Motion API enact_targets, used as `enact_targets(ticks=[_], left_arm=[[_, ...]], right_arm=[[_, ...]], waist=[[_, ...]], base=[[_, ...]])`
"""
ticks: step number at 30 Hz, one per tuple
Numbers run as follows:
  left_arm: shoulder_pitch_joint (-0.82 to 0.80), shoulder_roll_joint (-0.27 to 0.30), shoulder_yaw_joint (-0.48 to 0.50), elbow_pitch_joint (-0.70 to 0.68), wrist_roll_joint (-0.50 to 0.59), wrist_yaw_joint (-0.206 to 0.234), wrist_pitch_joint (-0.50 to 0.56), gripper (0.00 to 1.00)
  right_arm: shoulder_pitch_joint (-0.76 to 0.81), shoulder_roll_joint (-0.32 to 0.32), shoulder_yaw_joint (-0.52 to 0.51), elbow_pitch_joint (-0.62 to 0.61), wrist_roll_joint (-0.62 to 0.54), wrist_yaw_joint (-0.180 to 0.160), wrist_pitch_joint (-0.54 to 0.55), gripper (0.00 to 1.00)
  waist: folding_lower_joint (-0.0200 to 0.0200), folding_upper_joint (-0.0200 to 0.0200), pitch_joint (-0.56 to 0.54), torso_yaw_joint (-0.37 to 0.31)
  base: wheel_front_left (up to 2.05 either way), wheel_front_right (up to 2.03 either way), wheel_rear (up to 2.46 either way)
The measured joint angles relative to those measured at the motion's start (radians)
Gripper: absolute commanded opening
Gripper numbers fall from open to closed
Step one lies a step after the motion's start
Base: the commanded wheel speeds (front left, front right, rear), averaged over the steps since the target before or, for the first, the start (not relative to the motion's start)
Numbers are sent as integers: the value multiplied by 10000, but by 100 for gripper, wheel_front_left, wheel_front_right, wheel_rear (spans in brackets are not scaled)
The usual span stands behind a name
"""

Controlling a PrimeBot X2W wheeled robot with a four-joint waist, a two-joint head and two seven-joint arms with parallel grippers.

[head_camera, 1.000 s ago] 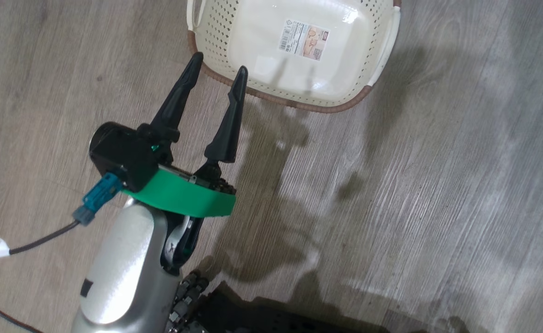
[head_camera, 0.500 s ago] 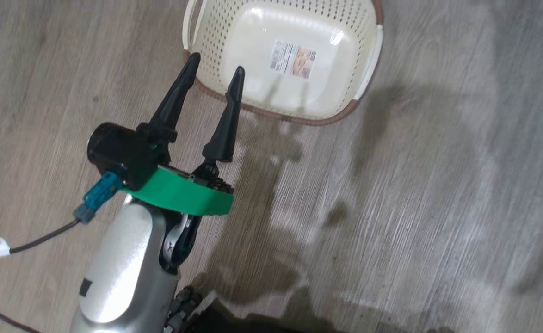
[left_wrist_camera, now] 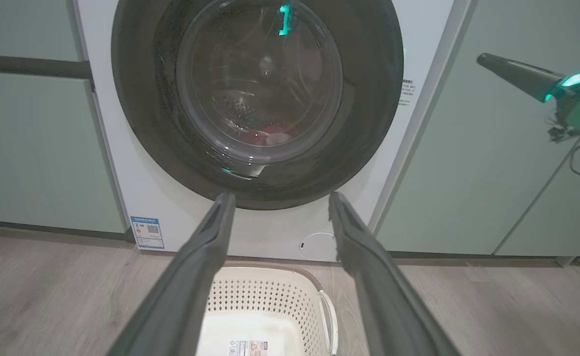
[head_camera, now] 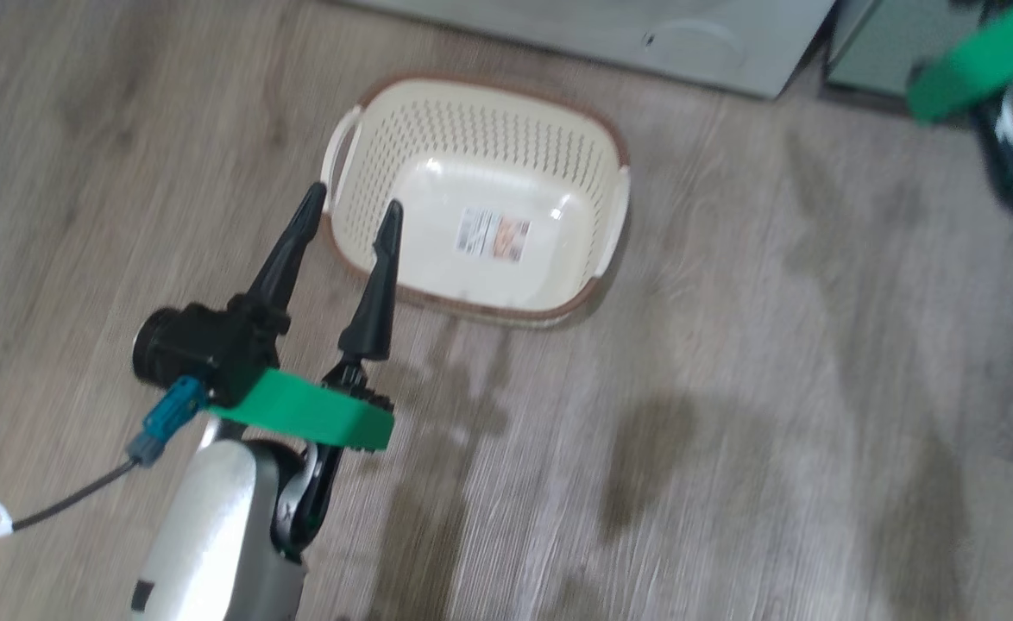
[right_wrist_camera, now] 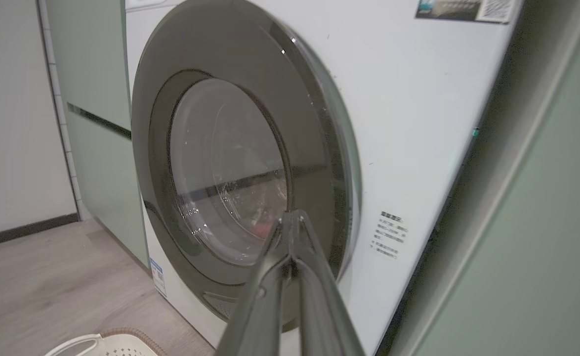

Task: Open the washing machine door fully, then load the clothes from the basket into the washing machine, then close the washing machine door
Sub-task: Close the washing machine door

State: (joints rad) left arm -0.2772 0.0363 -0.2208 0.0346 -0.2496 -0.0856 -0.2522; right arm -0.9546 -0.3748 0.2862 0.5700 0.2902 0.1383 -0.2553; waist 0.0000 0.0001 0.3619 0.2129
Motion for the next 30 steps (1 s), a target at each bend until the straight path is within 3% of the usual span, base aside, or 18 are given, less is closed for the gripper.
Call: enact_targets(ticks=[10,17,21,30], left_arm=[[1030,13,834,163,-12,-173,0,100],[1567,19,1179,236,-17,-253,0,100],[1995,23,1223,422,-161,-226,0,100],[2429,27,1273,821,-305,-65,0,100]], right_arm=[[3930,1218,-2134,-2299,278,-2,0,0],[6367,2324,-3398,-3802,-257,-75,0,0],[7546,2807,-3893,-4247,-353,-75,0,0],[8818,3191,-4414,-4571,-619,-75,0,0]], waist=[[0,0,-1535,-762],[-1,0,-2376,-1326],[-1,0,-2777,-1562],[-1,0,-3285,-1859]], base=[[0,0,0],[0,0,0],[0,0,0],[0,0,0]])
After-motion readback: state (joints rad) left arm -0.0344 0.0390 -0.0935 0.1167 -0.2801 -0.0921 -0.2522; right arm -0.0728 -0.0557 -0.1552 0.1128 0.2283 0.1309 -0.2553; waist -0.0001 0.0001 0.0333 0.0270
